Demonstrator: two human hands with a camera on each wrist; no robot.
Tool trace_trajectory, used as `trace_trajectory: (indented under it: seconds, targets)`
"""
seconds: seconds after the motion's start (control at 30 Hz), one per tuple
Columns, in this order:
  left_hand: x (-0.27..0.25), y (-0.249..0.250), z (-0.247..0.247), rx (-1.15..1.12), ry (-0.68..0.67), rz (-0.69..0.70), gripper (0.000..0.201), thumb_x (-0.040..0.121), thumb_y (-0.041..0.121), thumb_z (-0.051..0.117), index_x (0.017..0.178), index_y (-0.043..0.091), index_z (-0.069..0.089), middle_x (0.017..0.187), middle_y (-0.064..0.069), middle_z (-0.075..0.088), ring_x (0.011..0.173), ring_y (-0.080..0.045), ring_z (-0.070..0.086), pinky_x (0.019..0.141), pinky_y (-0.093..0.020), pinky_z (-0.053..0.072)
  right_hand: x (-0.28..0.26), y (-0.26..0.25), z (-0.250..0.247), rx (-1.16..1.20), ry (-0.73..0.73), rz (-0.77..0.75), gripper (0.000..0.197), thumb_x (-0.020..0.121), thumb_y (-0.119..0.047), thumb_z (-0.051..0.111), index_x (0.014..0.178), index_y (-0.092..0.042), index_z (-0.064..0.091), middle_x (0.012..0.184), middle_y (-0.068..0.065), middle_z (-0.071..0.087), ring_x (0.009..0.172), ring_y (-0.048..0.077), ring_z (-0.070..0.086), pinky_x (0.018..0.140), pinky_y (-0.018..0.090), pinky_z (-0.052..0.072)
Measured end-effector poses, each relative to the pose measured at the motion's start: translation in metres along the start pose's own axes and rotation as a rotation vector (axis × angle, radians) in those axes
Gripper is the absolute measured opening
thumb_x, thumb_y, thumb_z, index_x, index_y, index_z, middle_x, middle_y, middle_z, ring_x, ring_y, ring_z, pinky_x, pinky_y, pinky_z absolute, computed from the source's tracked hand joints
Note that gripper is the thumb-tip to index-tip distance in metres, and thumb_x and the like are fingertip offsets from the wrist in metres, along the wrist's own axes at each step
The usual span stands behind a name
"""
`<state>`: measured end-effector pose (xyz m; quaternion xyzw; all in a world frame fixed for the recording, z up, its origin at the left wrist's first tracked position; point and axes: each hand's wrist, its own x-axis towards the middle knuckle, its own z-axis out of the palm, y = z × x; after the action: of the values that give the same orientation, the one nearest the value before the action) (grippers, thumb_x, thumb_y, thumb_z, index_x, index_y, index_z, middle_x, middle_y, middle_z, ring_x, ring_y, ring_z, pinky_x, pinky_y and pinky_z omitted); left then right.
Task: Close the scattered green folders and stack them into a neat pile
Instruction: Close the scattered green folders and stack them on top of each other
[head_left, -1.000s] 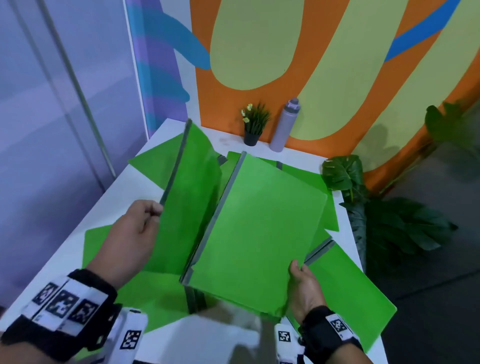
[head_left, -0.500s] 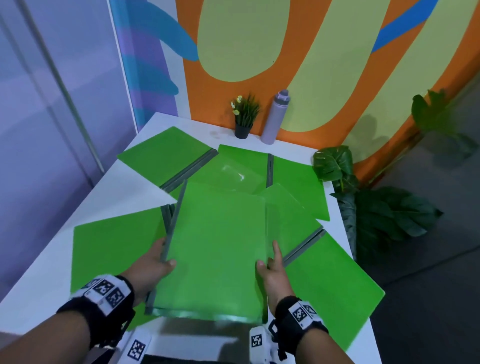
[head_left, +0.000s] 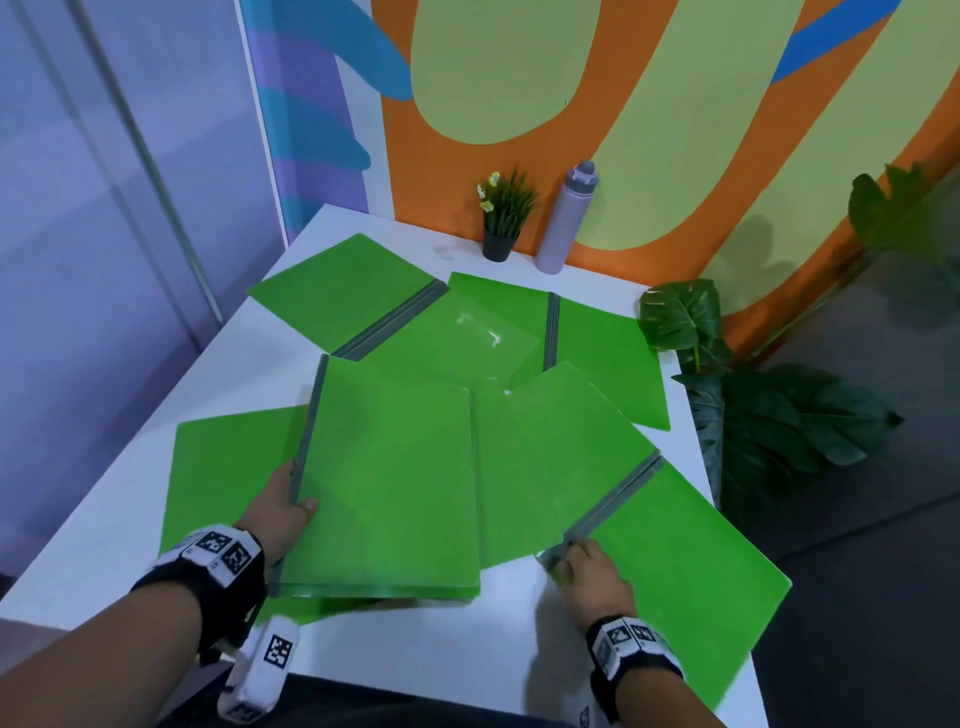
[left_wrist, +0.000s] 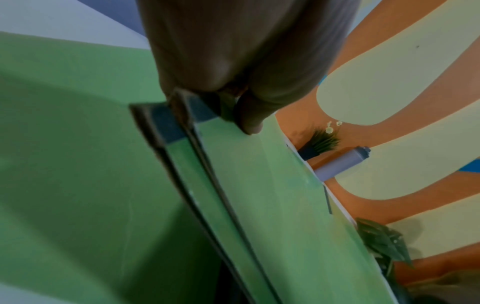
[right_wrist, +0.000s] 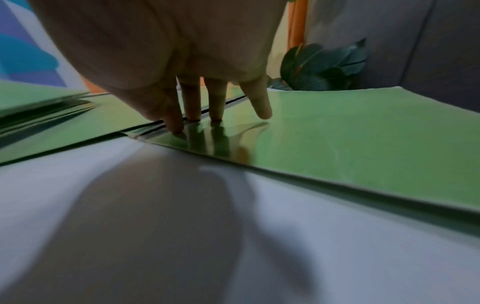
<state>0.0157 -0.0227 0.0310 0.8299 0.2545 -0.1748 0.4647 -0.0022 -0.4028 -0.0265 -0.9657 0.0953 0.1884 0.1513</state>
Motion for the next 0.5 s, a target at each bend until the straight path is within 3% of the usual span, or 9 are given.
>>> trace_trajectory:
  seconds: [0.07, 0.17, 0.37, 0.43, 0.5]
  targets:
    - [-0.001, -0.008, 0.005, 0.061, 0.008, -0.02, 0.064, 0.094, 0.01, 0.05, 0.149, 0.014, 0.019, 0.152, -0.018, 0.034, 0.135, -0.039, 0.039, 0.111, -0.05, 0.033, -0.003, 0.009, -0.009, -0.037, 0.02, 0.104, 0.031, 0.093, -0.034, 0.036, 0.108, -0.023, 0.06, 0.12, -0.003, 0.054, 0.1, 0.016, 0.055, 0.094, 0.045, 0.045]
    - [-0.002, -0.016, 0.008, 0.146, 0.015, -0.051, 0.061, 0.094, 0.01, 0.051, 0.147, 0.009, 0.023, 0.148, -0.02, 0.04, 0.128, -0.039, 0.046, 0.104, -0.045, 0.039, 0.002, 0.015, -0.019, 0.0, 0.063, 0.283, 0.037, 0.09, -0.042, 0.036, 0.108, -0.02, 0.06, 0.104, 0.004, 0.058, 0.093, 0.022, 0.059, 0.09, 0.044, 0.048]
    - [0.0, -0.027, 0.01, 0.191, 0.014, -0.112, 0.056, 0.092, 0.009, 0.052, 0.142, 0.006, 0.027, 0.126, -0.022, 0.053, 0.089, -0.033, 0.057, 0.073, -0.035, 0.048, 0.013, -0.01, -0.01, 0.051, 0.18, 0.334, 0.046, 0.089, -0.035, 0.05, 0.127, -0.011, 0.043, 0.129, 0.011, 0.046, 0.113, 0.031, 0.05, 0.089, 0.045, 0.049]
    - [-0.001, -0.031, 0.01, 0.2, 0.023, -0.12, 0.055, 0.092, 0.009, 0.051, 0.142, 0.006, 0.028, 0.115, -0.02, 0.054, 0.079, -0.029, 0.057, 0.063, -0.032, 0.046, 0.018, -0.014, -0.005, 0.156, 0.169, 0.408, 0.051, 0.087, -0.032, 0.055, 0.128, -0.008, 0.041, 0.127, 0.014, 0.047, 0.109, 0.033, 0.053, 0.087, 0.045, 0.051]
    - [-0.002, -0.033, 0.01, 0.208, 0.023, -0.129, 0.054, 0.092, 0.009, 0.051, 0.141, 0.005, 0.028, 0.104, -0.015, 0.053, 0.067, -0.024, 0.053, 0.054, -0.029, 0.041, 0.025, -0.008, -0.001, 0.312, 0.157, 0.535, 0.047, 0.084, -0.031, 0.059, 0.119, -0.003, 0.046, 0.114, 0.017, 0.053, 0.097, 0.035, 0.059, 0.081, 0.044, 0.055]
